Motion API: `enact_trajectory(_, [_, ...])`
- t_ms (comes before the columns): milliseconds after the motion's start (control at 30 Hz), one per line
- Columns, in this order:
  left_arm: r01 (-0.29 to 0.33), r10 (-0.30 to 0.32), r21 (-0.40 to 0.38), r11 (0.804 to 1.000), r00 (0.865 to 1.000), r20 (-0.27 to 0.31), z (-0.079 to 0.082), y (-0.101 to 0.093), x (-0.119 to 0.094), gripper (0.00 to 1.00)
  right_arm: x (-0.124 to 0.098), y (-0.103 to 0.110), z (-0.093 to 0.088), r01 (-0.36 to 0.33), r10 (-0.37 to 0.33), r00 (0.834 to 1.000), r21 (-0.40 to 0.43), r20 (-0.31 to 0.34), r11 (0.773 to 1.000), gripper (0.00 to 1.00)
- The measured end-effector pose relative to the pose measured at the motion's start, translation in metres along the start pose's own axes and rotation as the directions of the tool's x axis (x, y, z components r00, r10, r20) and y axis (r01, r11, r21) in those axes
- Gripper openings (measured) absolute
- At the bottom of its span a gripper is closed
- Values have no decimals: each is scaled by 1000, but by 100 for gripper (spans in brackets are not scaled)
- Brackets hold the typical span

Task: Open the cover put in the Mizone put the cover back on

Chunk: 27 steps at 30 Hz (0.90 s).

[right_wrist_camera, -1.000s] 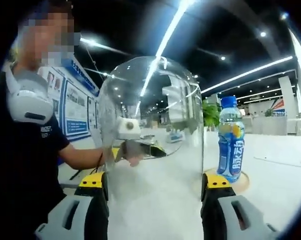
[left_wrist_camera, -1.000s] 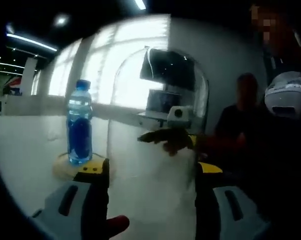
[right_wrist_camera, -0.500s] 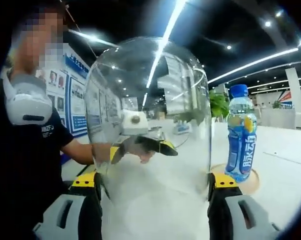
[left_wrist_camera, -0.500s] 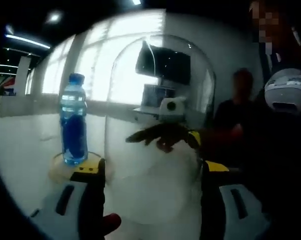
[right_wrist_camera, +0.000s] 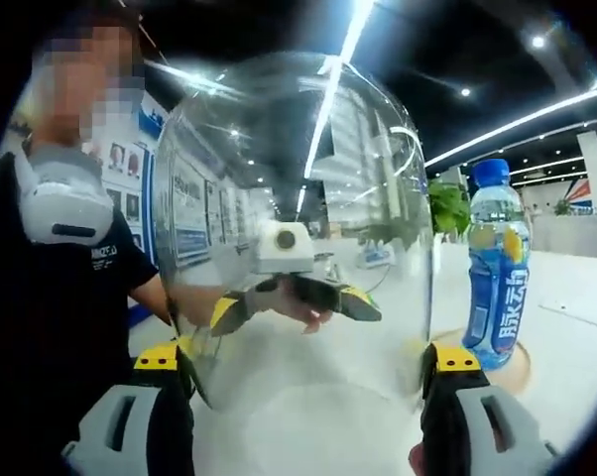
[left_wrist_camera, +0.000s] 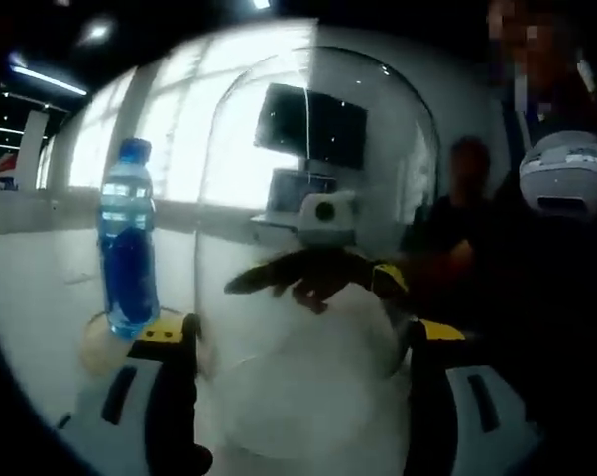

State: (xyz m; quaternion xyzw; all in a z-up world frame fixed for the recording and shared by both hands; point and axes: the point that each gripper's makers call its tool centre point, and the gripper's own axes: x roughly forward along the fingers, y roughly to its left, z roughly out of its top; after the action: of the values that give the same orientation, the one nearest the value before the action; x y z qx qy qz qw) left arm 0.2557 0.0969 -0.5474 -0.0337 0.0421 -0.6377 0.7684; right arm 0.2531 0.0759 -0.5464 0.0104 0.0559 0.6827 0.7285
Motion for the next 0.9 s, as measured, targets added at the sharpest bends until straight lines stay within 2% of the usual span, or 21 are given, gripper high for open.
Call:
enact_trajectory(300, [13,-14,17,1000,1000,16,1,0,3,76,-1,-3,1,-15,15,1000,-17,20,1000,89])
enact_trajectory(467, [-4,3,12,1000,999,37,2,3,5,76,-3,-8,4,-32,34,997,-28,73,999,90])
enact_trajectory(533, [-5,4,11,1000,999,40,3,3,4,76,-3,-9,7,-22,26,991,-26,131,999,90])
enact_trajectory(600, [-1,0,7,1000,999,46,3,3,4,77,-2,-7,5,-15,18,990,-22,138,1000,90])
enact_trajectory(733, [19,-19,7,1000,999,43,3,-1,5,76,-2,-3,5,-8,10,996,-21,90,1000,90])
enact_trajectory(900, [21,-22,20,1000,1000,23,3,-4,10,76,-2,0,2,-40,40,999,-33,10,999,90])
